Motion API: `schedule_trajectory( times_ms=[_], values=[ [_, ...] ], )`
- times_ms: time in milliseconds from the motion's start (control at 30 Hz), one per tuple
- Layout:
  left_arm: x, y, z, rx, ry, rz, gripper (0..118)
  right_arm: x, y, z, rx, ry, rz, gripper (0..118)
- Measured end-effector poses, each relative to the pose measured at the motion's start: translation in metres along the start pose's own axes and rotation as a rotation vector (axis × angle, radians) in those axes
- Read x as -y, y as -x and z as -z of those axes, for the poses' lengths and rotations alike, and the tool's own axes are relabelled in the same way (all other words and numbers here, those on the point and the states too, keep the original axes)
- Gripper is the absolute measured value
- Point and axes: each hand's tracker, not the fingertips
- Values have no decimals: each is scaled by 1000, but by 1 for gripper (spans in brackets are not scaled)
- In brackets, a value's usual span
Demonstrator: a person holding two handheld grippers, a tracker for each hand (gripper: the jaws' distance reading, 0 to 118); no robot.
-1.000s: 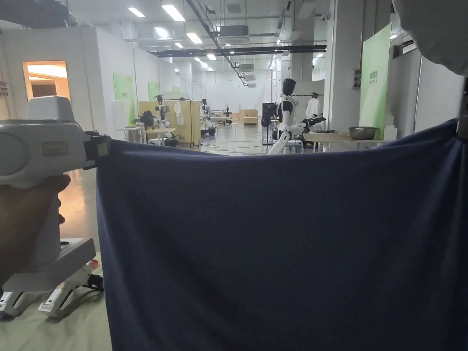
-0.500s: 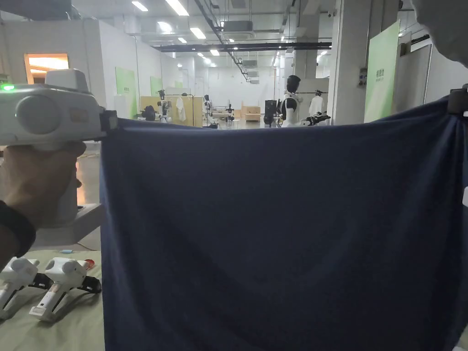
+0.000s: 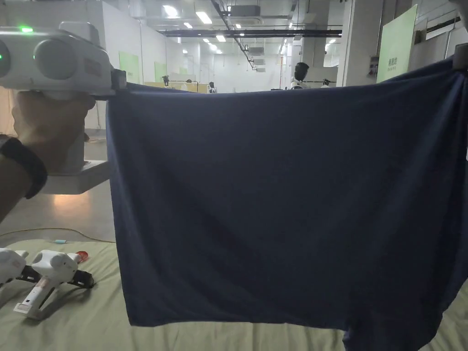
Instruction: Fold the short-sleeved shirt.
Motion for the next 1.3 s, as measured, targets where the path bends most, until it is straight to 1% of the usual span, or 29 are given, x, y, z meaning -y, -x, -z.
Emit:
schedule_trajectory(
  times_ms=[33,100,133,167,267,333,400,467,567,633,667,767,800,833,900,933,967,1000,1033,1067,1100,1133,1167,1200,1233,1300],
  values=[
    [0,-3,7,-11,16,34,0,1,1,7,2,8,2,1],
    [3,-8,15,-11,2,42,0,7,2,17,-5,11,19,1],
    [3,-10,20,-16,7,51,0,11,7,12,-1,12,15,1],
    [5,-11,23,-15,7,53,0,14,8,16,11,24,-10,1],
    [14,-15,31,-14,16,54,0,26,8,26,13,38,14,1],
    [29,-16,36,-14,30,57,0,40,11,29,15,57,4,1],
    [52,-17,41,-3,52,66,0,60,12,30,-1,79,12,1],
    [86,-15,44,12,112,28,0,93,13,30,-23,115,38,1],
    [143,-13,44,6,203,-15,0,146,14,27,-44,177,93,1],
    [182,-14,41,17,272,-7,0,182,15,21,-52,217,124,1],
    [202,-15,38,0,302,-20,0,202,17,16,-60,247,143,1],
    [244,-17,20,26,336,-99,0,248,16,-3,-70,295,158,1],
    [255,-17,15,30,357,-107,0,258,17,-15,-74,304,154,1],
    [266,-16,5,41,358,-121,0,273,15,-28,-81,310,176,1],
    [285,-14,-17,58,383,-151,0,296,7,-58,-100,330,187,1],
    [297,-13,-34,76,377,-146,0,307,5,-73,-107,354,161,1],
    [309,-10,-46,81,403,-109,0,319,0,-94,-115,350,144,1],
    [321,-5,-56,124,415,-67,0,329,-4,-111,-125,351,130,1],
    [332,-2,-79,137,389,-49,0,340,-12,-134,-144,369,119,1],
    [343,2,-99,127,412,-63,0,352,-17,-158,-133,373,134,1],
    [351,7,-117,150,419,-94,0,362,-23,-178,-133,397,137,1],
    [361,13,-139,163,410,-148,0,377,-30,-204,-136,397,168,1],
    [371,16,-160,140,454,-160,0,393,-36,-231,-124,416,188,1],
    [379,18,-178,134,471,-170,0,405,-42,-253,-118,420,210,1],
    [390,18,-200,136,457,-155,0,420,-47,-278,-118,418,250,1],
    [407,19,-237,147,482,-141,0,442,-54,-316,-93,473,285,1]
  ],
)
